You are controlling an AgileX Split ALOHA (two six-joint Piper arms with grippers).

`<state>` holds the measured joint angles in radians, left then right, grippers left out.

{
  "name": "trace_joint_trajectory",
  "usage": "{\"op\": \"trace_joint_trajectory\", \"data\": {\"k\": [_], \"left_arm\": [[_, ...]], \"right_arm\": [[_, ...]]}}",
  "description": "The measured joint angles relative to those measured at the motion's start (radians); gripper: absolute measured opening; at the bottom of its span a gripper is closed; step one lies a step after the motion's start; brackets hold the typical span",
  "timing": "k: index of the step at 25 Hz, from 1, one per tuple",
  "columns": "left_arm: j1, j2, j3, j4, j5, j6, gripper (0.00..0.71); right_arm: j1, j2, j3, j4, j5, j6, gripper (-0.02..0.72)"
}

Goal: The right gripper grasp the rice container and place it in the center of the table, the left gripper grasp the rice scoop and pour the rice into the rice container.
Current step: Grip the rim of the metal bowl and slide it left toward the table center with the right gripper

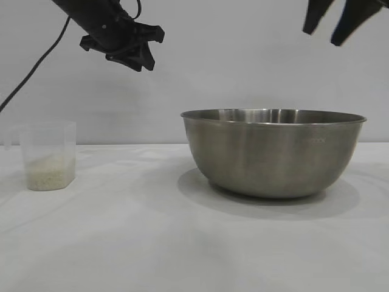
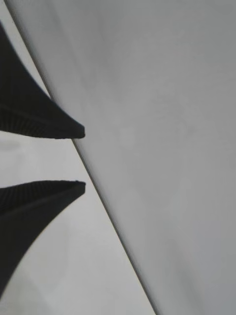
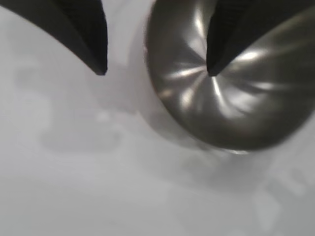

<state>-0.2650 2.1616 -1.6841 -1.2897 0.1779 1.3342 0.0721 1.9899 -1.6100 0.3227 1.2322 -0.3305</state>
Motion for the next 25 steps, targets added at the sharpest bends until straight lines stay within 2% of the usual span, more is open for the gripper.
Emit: {"op": "trace_joint_trajectory", "data": {"k": [7, 13, 16, 19, 25], "left_arm": [[0.000, 0.000, 0.000, 0.000, 0.000, 0.000, 0.192], [0.000, 0.000, 0.000, 0.000, 0.000, 0.000, 0.192], [0.000, 0.000, 0.000, 0.000, 0.000, 0.000, 0.192], [0.000, 0.000, 0.000, 0.000, 0.000, 0.000, 0.192], [0.000, 0.000, 0.000, 0.000, 0.000, 0.000, 0.192]], "right_arm": [[0.002, 0.029, 0.074, 0.061, -0.070, -0.022, 0.370], [0.040, 0.096, 0.074, 0.066, -0.122, -0.023, 0.370], [0.049, 0.112, 0.075, 0.062, -0.130, -0.023, 0.127], [0.052, 0.114, 0.075, 0.053, -0.137, -0.023, 0.000], [0.092, 0.116, 0.075, 0.052, -0.162, -0.023, 0.000]]}}
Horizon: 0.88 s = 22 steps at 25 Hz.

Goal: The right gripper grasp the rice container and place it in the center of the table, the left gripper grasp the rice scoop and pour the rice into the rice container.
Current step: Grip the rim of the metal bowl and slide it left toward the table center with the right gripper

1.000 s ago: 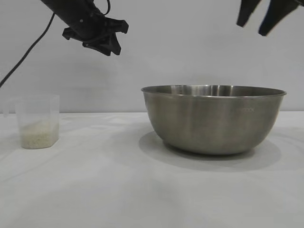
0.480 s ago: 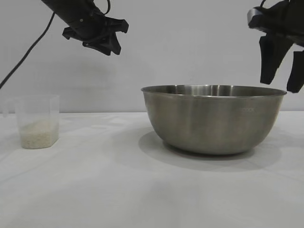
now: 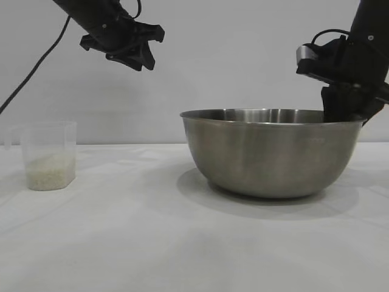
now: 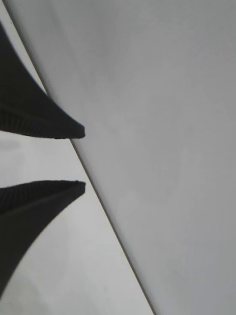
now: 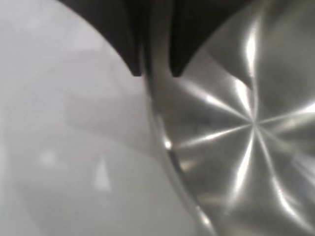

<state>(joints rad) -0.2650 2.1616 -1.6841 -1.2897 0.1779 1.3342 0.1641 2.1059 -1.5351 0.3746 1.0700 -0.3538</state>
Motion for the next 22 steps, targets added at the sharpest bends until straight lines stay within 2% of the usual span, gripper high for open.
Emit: {"op": "trace_joint_trajectory", "data": {"k": [5, 15, 21, 22], "left_arm": [[0.000, 0.000, 0.000, 0.000, 0.002, 0.000, 0.192], [0.000, 0.000, 0.000, 0.000, 0.016, 0.000, 0.192], [0.000, 0.000, 0.000, 0.000, 0.020, 0.000, 0.192], [0.000, 0.000, 0.000, 0.000, 0.020, 0.000, 0.192]], "right_arm": [[0.043, 0.000, 0.000, 0.030, -0.027, 0.000, 0.000], [0.047, 0.002, 0.000, 0.106, -0.091, 0.000, 0.000], [0.047, 0.002, 0.000, 0.109, -0.092, 0.000, 0.000], [0.047, 0.002, 0.000, 0.112, -0.092, 0.000, 0.048]]}}
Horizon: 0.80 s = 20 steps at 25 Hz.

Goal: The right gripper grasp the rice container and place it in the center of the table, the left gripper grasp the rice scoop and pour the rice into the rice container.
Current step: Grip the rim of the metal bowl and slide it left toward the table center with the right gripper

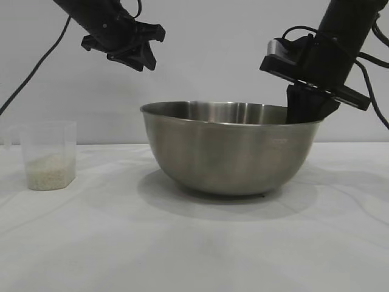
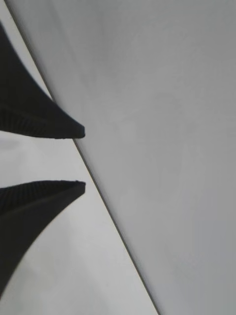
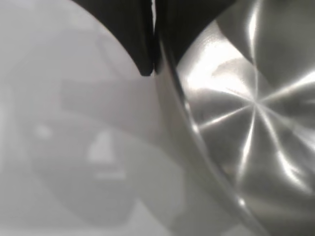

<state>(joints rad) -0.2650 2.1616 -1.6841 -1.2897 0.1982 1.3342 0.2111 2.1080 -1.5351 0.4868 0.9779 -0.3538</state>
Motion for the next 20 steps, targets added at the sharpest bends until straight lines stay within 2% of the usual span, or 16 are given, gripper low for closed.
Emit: {"op": "trace_joint_trajectory", "data": {"k": [4, 10, 13, 17, 18, 19, 20], "left_arm": [[0.000, 0.000, 0.000, 0.000, 0.000, 0.000, 0.192], [0.000, 0.000, 0.000, 0.000, 0.004, 0.000, 0.192], [0.000, 0.000, 0.000, 0.000, 0.004, 0.000, 0.192], [0.000, 0.000, 0.000, 0.002, 0.004, 0.000, 0.192], [0.000, 0.000, 0.000, 0.002, 0.004, 0.000, 0.192], [0.000, 0.000, 0.000, 0.002, 0.004, 0.000, 0.192], [0.000, 0.000, 0.000, 0.002, 0.004, 0.000, 0.192]], "right_arm": [[0.000, 0.006, 0.000, 0.016, 0.002, 0.000, 0.048], [0.000, 0.010, 0.000, 0.020, 0.006, -0.008, 0.279], [0.000, 0.000, 0.000, 0.000, 0.034, -0.022, 0.403], [-0.002, -0.090, 0.003, -0.053, 0.048, -0.025, 0.396], [-0.002, -0.136, 0.017, -0.055, 0.035, -0.025, 0.396], [-0.002, -0.192, 0.042, -0.056, 0.013, -0.025, 0.436], [-0.002, -0.255, 0.081, -0.058, -0.022, -0.027, 0.421]]}}
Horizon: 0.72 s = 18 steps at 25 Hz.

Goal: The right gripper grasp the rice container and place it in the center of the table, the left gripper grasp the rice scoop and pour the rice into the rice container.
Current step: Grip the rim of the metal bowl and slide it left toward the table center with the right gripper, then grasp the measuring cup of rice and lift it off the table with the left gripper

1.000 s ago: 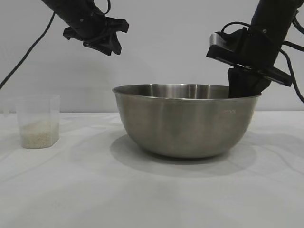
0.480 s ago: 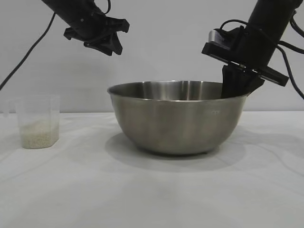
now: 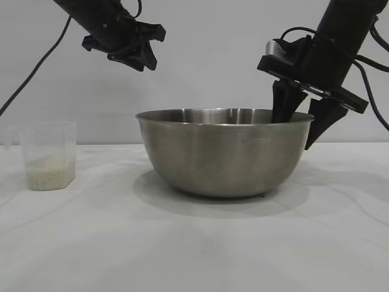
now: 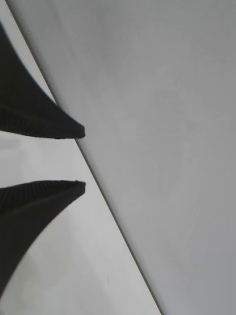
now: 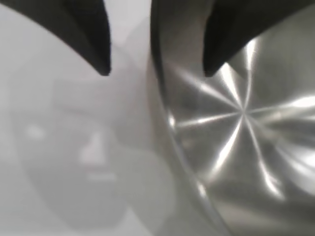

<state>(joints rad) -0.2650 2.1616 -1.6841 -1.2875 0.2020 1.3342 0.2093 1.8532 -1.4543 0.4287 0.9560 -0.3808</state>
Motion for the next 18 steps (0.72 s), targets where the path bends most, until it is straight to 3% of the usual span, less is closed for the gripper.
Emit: {"op": "trace_joint_trajectory", "data": {"k": [2, 5, 7, 10, 18], "left_arm": [[0.000, 0.000, 0.000, 0.000, 0.000, 0.000, 0.192], [0.000, 0.000, 0.000, 0.000, 0.000, 0.000, 0.192], [0.000, 0.000, 0.000, 0.000, 0.000, 0.000, 0.192], [0.000, 0.000, 0.000, 0.000, 0.002, 0.000, 0.192], [0.000, 0.000, 0.000, 0.002, 0.022, 0.000, 0.192]], "right_arm": [[0.000, -0.133, 0.121, -0.002, -0.105, -0.017, 0.421], [0.000, -0.355, 0.406, -0.004, -0.329, -0.053, 0.421], [0.000, -0.501, 0.584, -0.017, -0.419, -0.072, 0.421], [0.000, -0.694, 0.727, -0.051, -0.415, -0.053, 0.421], [0.000, -1.081, 0.874, -0.169, -0.185, 0.094, 0.421]]}}
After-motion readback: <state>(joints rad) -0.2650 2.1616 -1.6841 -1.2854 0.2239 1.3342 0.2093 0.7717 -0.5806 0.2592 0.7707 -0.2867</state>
